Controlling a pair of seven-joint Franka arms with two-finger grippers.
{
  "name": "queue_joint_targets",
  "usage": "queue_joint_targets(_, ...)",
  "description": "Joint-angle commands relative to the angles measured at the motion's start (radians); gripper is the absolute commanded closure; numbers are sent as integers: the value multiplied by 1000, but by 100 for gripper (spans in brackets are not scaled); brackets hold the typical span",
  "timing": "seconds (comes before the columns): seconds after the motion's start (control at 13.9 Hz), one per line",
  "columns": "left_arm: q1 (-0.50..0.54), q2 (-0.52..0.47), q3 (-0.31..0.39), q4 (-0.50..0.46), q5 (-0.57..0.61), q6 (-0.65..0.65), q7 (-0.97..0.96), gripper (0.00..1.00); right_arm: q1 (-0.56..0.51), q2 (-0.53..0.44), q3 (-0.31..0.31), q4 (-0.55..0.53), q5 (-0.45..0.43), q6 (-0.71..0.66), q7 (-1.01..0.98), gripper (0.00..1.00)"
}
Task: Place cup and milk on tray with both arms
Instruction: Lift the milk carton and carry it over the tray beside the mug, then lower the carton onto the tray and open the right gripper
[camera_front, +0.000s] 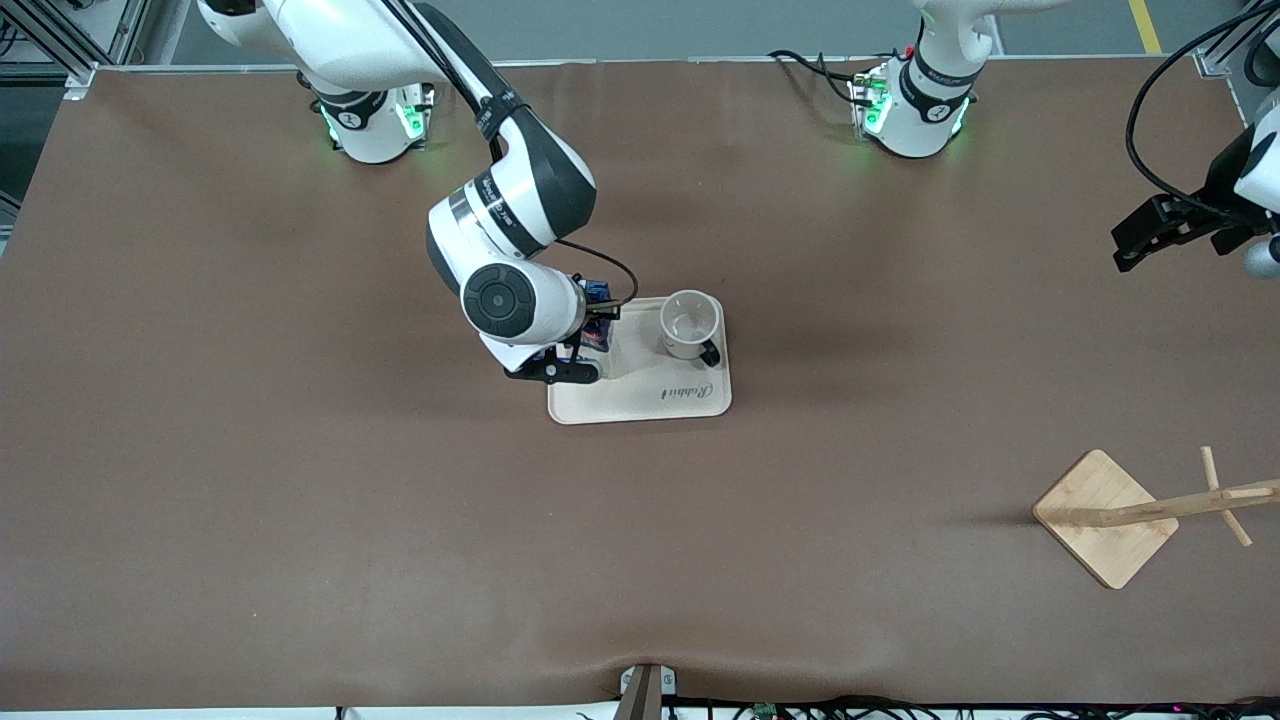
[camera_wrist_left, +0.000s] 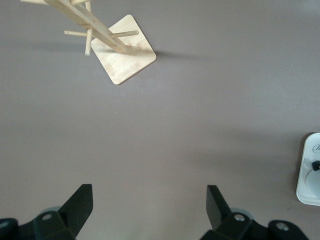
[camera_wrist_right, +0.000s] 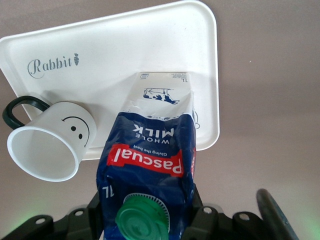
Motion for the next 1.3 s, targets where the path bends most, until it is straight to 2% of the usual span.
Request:
queue_joint_targets(0.0, 6, -18, -3, -11, -6, 3, 14, 0, -3, 23, -6, 15, 11, -16, -19, 0)
queue_joint_targets(0.58, 7, -20, -3, -13, -6, 3, 14, 0, -6, 14, -9, 61, 10, -21, -23, 0)
queue_joint_targets(1.01, 7, -20, -3, -11, -6, 3, 14, 0, -75, 6, -25, 222, 11, -154, -26, 0)
queue_joint_targets(1.22, 6, -20, -3, -11, -6, 4, 12, 0, -172, -14, -40, 325, -19, -246, -45, 0)
